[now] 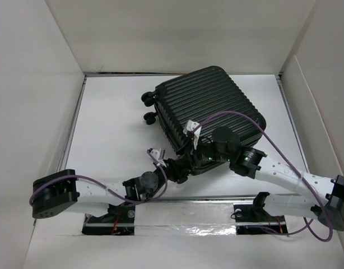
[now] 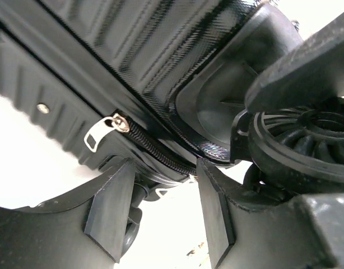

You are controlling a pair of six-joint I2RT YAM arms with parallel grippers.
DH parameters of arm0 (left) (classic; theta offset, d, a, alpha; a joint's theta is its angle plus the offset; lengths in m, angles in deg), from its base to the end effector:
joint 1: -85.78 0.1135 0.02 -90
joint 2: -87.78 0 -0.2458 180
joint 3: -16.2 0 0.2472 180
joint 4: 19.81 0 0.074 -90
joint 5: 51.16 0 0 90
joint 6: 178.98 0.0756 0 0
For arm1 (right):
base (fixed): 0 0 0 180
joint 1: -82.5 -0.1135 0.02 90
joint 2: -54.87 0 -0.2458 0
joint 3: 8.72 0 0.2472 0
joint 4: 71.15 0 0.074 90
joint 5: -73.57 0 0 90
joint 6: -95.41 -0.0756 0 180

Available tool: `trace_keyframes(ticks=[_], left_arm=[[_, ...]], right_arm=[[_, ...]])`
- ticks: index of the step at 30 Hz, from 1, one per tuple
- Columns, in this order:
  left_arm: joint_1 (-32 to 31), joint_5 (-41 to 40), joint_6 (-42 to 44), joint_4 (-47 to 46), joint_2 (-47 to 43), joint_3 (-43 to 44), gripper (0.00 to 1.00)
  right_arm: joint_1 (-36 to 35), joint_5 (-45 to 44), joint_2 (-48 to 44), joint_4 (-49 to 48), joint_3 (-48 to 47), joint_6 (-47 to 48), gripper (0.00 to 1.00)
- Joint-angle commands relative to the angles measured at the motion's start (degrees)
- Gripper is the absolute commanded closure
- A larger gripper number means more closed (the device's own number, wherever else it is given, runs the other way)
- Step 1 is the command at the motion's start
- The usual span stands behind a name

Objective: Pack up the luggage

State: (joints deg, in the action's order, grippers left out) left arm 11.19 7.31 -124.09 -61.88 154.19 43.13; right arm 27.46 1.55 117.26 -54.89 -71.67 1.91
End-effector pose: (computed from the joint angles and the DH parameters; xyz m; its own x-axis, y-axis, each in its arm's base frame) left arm 0.1047 -0.2312 0.1878 -0.3829 -0.4556 -0.8036 0.5656 0.5722 -0.5939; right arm 0.1492 0.2541 0.2942 -0.2128 -0.2030 -0.9558 -0.9386 0.3145 0.1421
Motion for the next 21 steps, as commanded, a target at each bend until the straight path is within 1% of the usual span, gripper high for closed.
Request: trace_keyframes(ticks=[1,3,5,6,7,9,10,12,13,14,15,16,18,19,20,21], left_arm=[[-7.32,0.00,3.30,2.76,-3.30,-0.84,0.54],[-8.46,-1.95,2.34,4.00,-4.53,-1.81,0.53],[-8.47,-5.46,-0.03,5.74,-7.69,-3.74,0.51],[-8.47,-6.43,-0.74,6.71,-9.09,-4.18,0.46],[-8.47,-8.88,-0.92,7.51,-12.41,-4.88,0.40],[-8.47,-11.44,-0.83,11.46,-15.77,-4.62,0.34],[-7.95,-13.63,-0.66,12.95,-19.01,-4.19,0.28],[-7.42,-15.40,-0.13,17.25,-22.36,-3.66,0.24],[-6.20,-16.10,-0.48,19.27,-25.95,-3.22,0.21],[-5.23,-16.46,-0.83,23.21,-27.72,-3.04,0.20],[-4.26,-16.29,-2.31,25.25,-29.48,-3.13,0.20],[-2.60,-15.50,-2.76,27.01,-33.07,-3.91,0.25],[-1.88,-10.24,-3.55,28.78,-36.34,-5.76,0.36],[-1.36,-8.39,-4.60,29.57,-38.70,-7.85,0.47],[-1.35,-7.33,-5.66,31.14,-39.51,-8.74,0.53],[-1.35,-5.06,-6.71,31.16,-40.04,-10.23,0.64]], right_arm=[[1.96,-3.83,3.87,-8.63,-3.39,-1.42,1.00],[2.49,-3.83,5.37,-8.98,-4.62,-1.33,1.00],[2.49,-3.83,5.64,-9.07,-5.23,-1.15,1.00],[2.49,-3.48,5.46,-9.07,-5.15,-1.15,1.00],[2.49,-3.48,5.20,-8.99,-4.97,-1.15,1.00],[2.49,-3.74,4.15,-9.07,-3.92,-1.33,1.00],[2.49,-3.74,3.79,-9.25,-3.48,-1.50,1.00],[2.49,-3.48,3.18,-9.42,-2.60,-1.85,1.00],[2.49,-3.48,2.39,-9.60,-1.64,-2.03,1.00],[2.49,-3.56,2.12,-9.78,-1.11,-2.38,1.00],[2.49,-4.09,1.95,-10.30,-0.67,-2.73,1.00],[2.49,-4.44,1.86,-10.30,-0.06,-2.73,1.00],[3.02,-5.23,2.29,-10.22,-0.14,-2.65,1.00],[3.62,-5.06,2.64,-10.13,-0.40,-2.21,1.00],[4.33,-4.80,3.61,-10.13,-0.92,-2.12,1.00],[4.33,-4.01,4.75,-10.13,-1.54,-1.77,1.00]])
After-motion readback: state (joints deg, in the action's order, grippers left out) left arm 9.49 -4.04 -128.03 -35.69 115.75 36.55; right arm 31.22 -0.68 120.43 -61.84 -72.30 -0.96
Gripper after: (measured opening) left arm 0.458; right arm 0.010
